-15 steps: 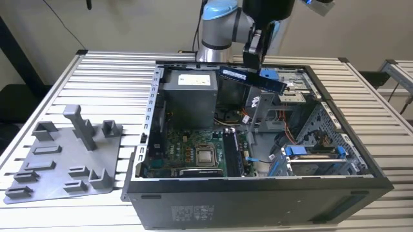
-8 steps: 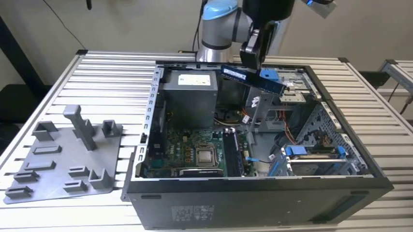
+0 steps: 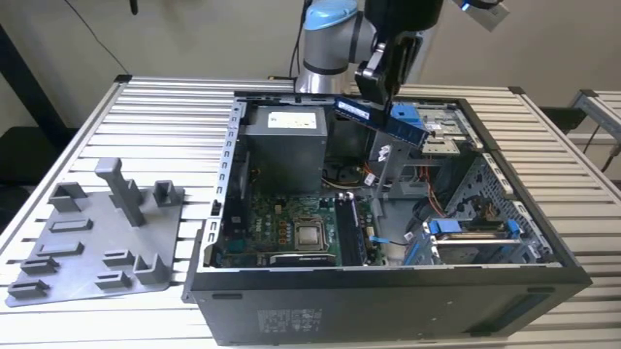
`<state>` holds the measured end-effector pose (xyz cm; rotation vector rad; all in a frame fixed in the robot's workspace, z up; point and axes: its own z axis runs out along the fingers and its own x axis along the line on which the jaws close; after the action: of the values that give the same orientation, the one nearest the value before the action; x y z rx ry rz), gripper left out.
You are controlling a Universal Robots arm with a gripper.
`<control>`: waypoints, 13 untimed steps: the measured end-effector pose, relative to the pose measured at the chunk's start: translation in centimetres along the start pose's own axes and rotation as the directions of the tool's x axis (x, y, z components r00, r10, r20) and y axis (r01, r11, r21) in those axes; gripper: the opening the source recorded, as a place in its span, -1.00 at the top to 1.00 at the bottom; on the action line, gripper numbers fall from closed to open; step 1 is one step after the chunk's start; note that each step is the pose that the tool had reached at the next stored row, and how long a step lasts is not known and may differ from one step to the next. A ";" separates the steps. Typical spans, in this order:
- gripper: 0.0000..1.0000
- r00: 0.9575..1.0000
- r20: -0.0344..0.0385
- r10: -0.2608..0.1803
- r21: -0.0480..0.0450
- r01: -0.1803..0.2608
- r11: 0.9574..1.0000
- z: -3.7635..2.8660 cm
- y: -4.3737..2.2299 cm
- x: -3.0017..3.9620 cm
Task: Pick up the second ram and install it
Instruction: 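Insert the second ram into the second slot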
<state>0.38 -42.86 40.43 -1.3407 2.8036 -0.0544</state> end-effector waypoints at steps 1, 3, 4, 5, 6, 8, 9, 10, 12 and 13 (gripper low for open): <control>0.72 1.000 -0.001 0.014 0.000 -0.014 1.000 0.00 0.00 0.00; 0.72 0.999 -0.002 0.041 0.001 -0.041 0.999 0.01 0.00 0.00; 0.72 0.999 -0.002 0.054 0.001 -0.054 0.999 0.01 0.00 0.00; 0.72 0.998 -0.003 0.068 0.001 -0.068 0.998 0.01 0.00 0.00; 0.72 0.997 -0.004 0.081 0.001 -0.081 0.997 0.01 0.00 0.00; 0.72 0.994 -0.005 0.109 0.002 -0.109 0.994 0.02 0.01 0.00; 0.72 0.992 -0.006 0.122 0.002 -0.122 0.992 0.02 0.00 0.00; 0.72 0.991 -0.006 0.135 0.002 -0.135 0.991 0.02 0.00 0.00; 0.72 0.987 -0.007 0.162 0.003 -0.162 0.987 0.02 0.00 0.00; 0.72 0.985 -0.008 0.175 0.003 -0.175 0.985 0.03 0.00 0.00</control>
<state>0.38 -42.86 40.40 -1.0904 2.9134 -0.0588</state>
